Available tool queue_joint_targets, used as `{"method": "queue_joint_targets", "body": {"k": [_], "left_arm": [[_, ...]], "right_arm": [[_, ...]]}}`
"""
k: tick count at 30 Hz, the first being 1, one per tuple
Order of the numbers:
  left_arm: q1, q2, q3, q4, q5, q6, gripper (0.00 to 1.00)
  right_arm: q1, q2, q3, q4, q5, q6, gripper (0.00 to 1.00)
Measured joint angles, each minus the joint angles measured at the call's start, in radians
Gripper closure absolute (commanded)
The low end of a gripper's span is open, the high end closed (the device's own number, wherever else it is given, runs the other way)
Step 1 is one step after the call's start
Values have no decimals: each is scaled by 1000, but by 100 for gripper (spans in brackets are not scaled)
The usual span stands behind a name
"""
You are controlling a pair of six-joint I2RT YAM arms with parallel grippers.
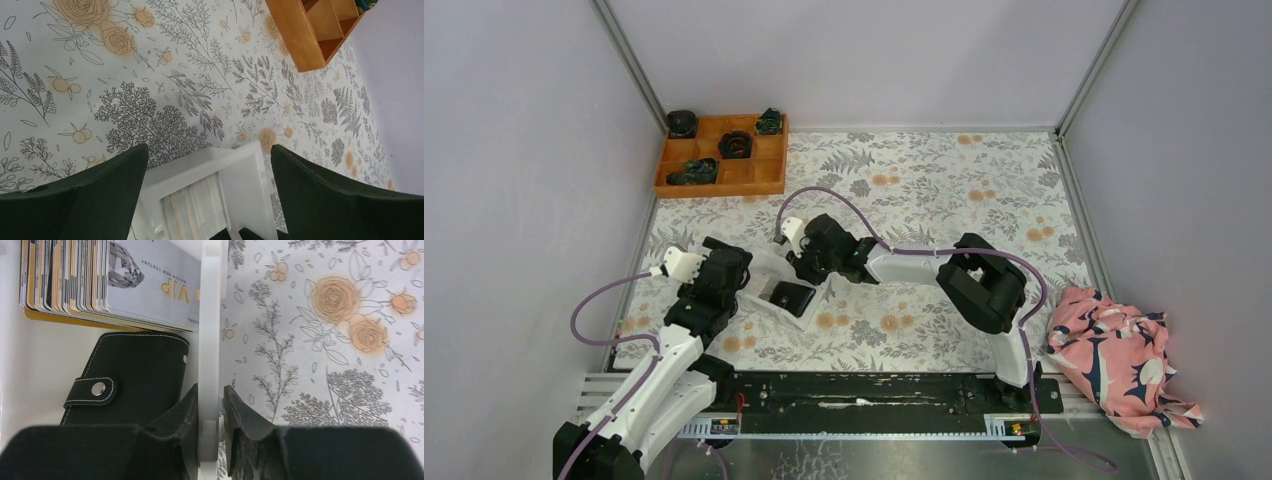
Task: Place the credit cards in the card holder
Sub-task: Move the storage box to the center of the board.
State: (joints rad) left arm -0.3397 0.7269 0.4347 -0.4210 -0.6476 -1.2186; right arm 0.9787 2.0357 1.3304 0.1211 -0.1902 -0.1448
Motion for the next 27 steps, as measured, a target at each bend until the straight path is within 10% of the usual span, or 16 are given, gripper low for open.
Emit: {"method": "queue_joint_targets", "body": {"k": [27], "left_arm": [[0,111,-34,100,28,21,0]], "right_arm": [[-151,41,87,-60,140,40,82]]}}
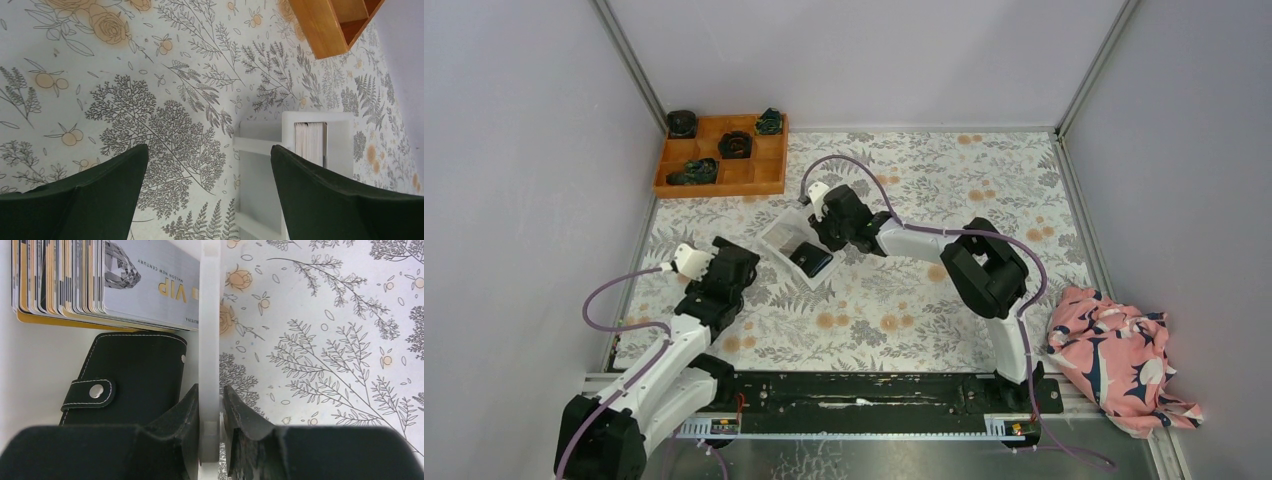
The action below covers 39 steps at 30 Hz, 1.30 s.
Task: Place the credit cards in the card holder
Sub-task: Move the storage box to the center of the board.
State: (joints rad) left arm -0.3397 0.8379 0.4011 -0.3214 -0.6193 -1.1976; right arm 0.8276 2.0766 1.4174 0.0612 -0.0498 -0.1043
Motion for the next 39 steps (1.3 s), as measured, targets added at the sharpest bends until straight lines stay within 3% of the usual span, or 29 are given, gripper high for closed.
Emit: {"method": "queue_joint_targets", "body": {"k": [5,14,26,39], "left_arm": [[0,28,-15,49,14,0,1],[0,68,-45,97,34,-1,2],[0,68,-73,148,39,-4,2],[-7,8,-79,171,36,4,3]], "right_arm": [[-18,25,33,-5,5,5,78],[-30,32,51,-8,16,27,46],[-30,-12,74,-30,75,142,45],[99,-276,-95,38,333,385,48]]}}
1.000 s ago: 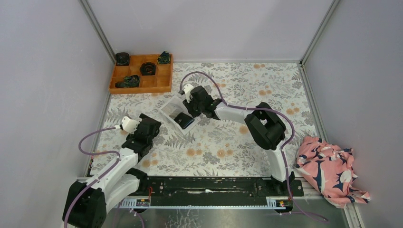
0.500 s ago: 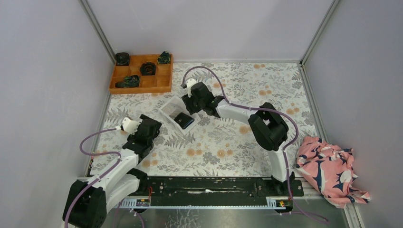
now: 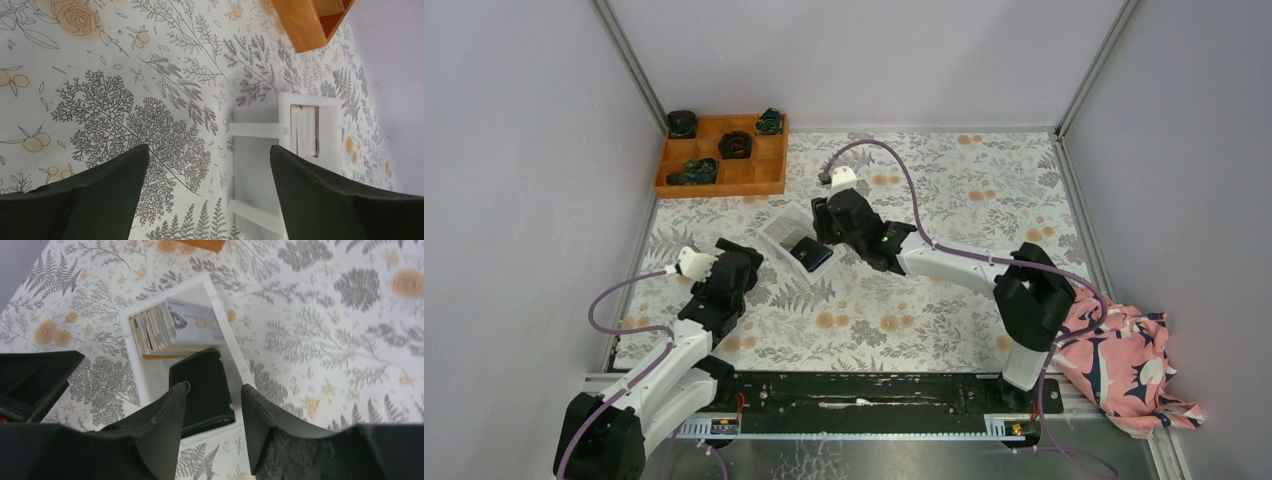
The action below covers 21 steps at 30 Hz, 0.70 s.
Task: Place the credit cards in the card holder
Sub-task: Move the storage box to the center of the board, then pick up the card holder from the storage box.
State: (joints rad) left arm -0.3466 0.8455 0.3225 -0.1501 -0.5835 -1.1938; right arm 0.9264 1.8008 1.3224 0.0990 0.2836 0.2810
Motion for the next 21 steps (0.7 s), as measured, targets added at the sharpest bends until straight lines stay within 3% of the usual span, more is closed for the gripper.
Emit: {"method": "queue_joint_targets", "body": {"k": [12,21], "left_arm": [[-1,-37,-15,26,-3,8,3],[-1,-53,-26,52,-2,11,4]], "right_arm": [[55,-56,-213,47,153,410,46],[55,-56,-233,83,169,571,46]]}}
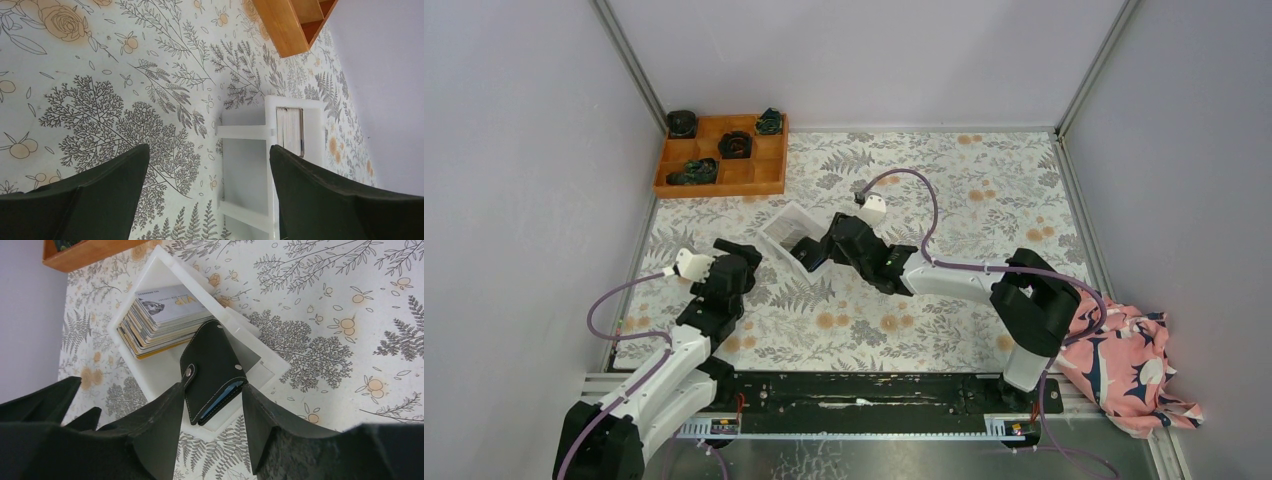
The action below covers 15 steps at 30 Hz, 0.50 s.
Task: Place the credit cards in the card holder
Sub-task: Pick up the card holder from the storage box.
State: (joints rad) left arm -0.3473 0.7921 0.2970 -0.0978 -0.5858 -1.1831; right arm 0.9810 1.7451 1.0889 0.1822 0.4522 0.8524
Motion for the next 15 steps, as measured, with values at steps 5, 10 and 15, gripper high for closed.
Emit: {"method": "queue_joint_targets", "body": {"k": [5,10,15], "left_arm": [[0,3,-10,17,0,0,4],[-1,17,-13,41,2,-1,4],[-6,18,-13,48,2,-1,4]], "right_arm": [[0,0,0,5,3,49,46],[0,2,0,10,3,81,45],[0,14,0,10,2,106,45]]}}
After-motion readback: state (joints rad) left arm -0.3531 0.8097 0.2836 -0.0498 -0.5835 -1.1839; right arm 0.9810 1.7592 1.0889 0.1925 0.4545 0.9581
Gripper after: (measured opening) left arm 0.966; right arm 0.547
